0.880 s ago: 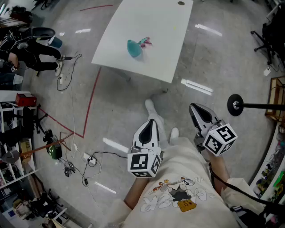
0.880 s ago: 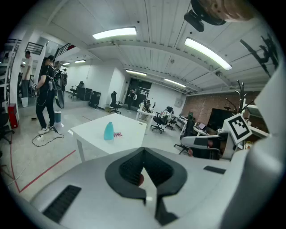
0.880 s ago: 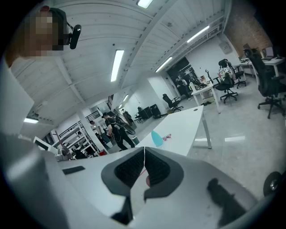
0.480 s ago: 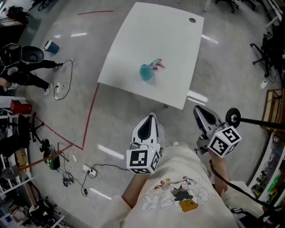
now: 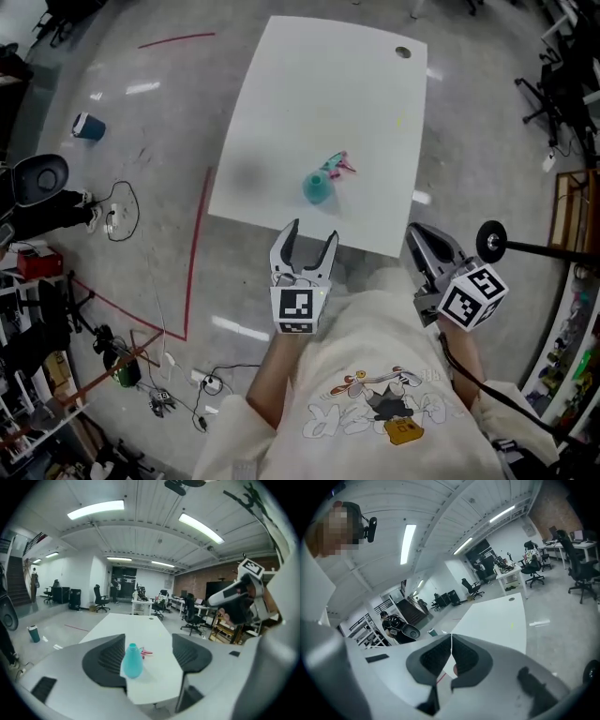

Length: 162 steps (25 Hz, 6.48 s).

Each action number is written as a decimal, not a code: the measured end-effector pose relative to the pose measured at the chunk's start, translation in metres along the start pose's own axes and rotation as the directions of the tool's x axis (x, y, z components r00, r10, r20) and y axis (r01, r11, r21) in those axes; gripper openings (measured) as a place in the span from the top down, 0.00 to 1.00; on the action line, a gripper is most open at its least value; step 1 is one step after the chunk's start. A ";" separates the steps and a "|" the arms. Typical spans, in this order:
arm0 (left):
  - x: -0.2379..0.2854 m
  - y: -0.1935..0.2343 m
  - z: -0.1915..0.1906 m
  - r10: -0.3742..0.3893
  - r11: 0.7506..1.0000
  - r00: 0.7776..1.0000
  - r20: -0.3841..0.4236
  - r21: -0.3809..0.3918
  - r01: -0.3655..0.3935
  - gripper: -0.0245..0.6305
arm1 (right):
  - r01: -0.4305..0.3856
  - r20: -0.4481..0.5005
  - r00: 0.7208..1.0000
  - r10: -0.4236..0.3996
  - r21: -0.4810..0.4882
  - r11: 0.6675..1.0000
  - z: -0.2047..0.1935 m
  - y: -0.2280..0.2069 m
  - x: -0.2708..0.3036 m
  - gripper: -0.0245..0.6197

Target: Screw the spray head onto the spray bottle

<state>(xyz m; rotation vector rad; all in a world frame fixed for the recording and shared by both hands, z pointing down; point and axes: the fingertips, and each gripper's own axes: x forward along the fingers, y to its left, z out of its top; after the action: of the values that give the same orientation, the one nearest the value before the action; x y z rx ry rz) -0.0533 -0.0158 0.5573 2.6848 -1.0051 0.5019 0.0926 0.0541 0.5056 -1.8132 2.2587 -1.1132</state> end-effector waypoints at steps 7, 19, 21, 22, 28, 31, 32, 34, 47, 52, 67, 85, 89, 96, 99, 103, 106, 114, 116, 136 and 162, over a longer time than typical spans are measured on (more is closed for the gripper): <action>0.076 0.040 -0.077 -0.015 0.985 1.000 -0.008 0.170 0.016 0.35 | 0.048 0.004 0.999 -0.047 -0.009 0.999 0.020 -0.008 0.016 0.95; 0.163 0.054 -0.126 -0.083 0.970 0.996 0.022 0.229 0.076 0.34 | 0.125 0.013 0.992 -0.125 -0.025 0.992 0.010 -0.008 0.020 0.95; 0.173 0.054 -0.132 -0.089 0.969 0.996 0.027 0.232 0.081 0.34 | 0.139 0.010 0.990 -0.139 -0.030 0.990 0.008 -0.012 0.018 0.95; 0.176 0.054 -0.134 -0.094 0.969 0.995 0.027 0.232 0.086 0.34 | 0.144 0.012 0.990 -0.144 -0.027 0.989 0.007 -0.013 0.018 0.95; 0.191 0.046 -0.129 -0.125 0.967 0.992 0.029 0.228 0.115 0.34 | 0.146 0.013 0.989 -0.146 -0.024 0.989 0.003 -0.011 0.020 0.95; 0.195 0.046 -0.128 -0.132 0.968 0.991 0.024 0.221 0.123 0.34 | 0.144 0.013 0.989 -0.144 -0.023 0.989 0.003 -0.007 0.021 0.95; 0.195 0.046 -0.128 -0.135 0.967 0.991 0.022 0.220 0.127 0.34 | 0.144 0.013 0.990 -0.144 -0.023 0.989 0.003 -0.006 0.021 0.95; 0.195 0.047 -0.128 -0.132 0.966 0.991 0.019 0.225 0.125 0.35 | 0.140 0.012 0.990 -0.139 -0.026 0.990 0.002 -0.003 0.023 0.95; 0.133 0.046 -0.082 -0.079 0.972 0.997 0.008 0.220 0.075 0.35 | -0.024 -0.208 0.978 0.018 -0.026 0.999 -0.007 -0.012 0.087 0.95; 0.087 0.039 -0.055 -0.053 0.975 0.998 0.039 0.216 0.043 0.35 | -0.112 -0.393 0.909 0.138 0.087 0.990 -0.029 -0.027 0.148 0.95; -0.002 0.031 -0.001 0.017 0.989 0.987 0.160 0.140 -0.039 0.35 | 0.319 -0.822 0.570 0.005 0.226 0.920 -0.122 -0.121 0.276 0.75; -0.050 0.045 -0.021 0.119 0.978 0.985 0.122 0.159 -0.138 0.35 | 0.410 -0.895 0.398 -0.203 -0.025 0.912 -0.163 -0.120 0.306 0.70; -0.054 0.047 -0.019 0.123 0.974 0.986 0.114 0.176 -0.142 0.35 | 0.416 -0.902 0.357 -0.241 -0.077 0.906 -0.167 -0.122 0.304 0.70; -0.054 0.046 -0.017 0.110 0.977 0.989 0.099 0.172 -0.125 0.35 | 0.387 -0.891 0.374 -0.257 -0.102 0.916 -0.166 -0.122 0.300 0.75; -0.052 0.049 -0.024 0.091 0.977 0.994 0.060 0.187 -0.101 0.35 | 0.328 -0.877 0.437 -0.199 -0.051 0.943 -0.159 -0.101 0.299 0.76; -0.035 0.049 -0.019 0.036 0.986 0.999 -0.001 0.162 -0.035 0.35 | 0.144 -0.817 0.572 -0.074 0.011 0.990 -0.109 -0.054 0.297 0.76; -0.013 0.042 -0.010 -0.021 0.983 0.997 -0.071 0.178 0.033 0.35 | -0.057 -0.720 0.690 0.066 0.037 0.998 -0.044 -0.009 0.285 0.76; 0.025 0.009 0.035 -0.207 0.967 0.964 -0.167 0.117 0.228 0.35 | -0.504 -0.464 0.773 0.432 -0.037 0.863 0.129 0.095 0.198 0.76; 0.028 -0.006 0.045 -0.294 0.948 0.937 -0.189 0.063 0.310 0.35 | -0.588 -0.443 0.740 0.506 -0.061 0.806 0.157 0.116 0.172 0.76; -0.025 -0.080 0.149 -0.708 0.696 0.689 -0.153 0.012 0.718 0.35 | -0.922 -0.522 0.385 0.761 -0.183 0.341 0.201 0.236 0.047 0.76; -0.045 -0.103 0.265 -0.728 0.671 0.678 -0.098 0.098 0.735 0.35 | -0.980 -0.579 -0.140 0.803 -0.038 -0.197 0.226 0.236 -0.023 0.76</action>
<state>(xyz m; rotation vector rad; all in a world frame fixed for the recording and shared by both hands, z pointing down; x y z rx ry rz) 0.0456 -0.0006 0.2872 2.8512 0.1963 0.4545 0.0038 -0.0248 0.2001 0.7476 3.0231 -0.4045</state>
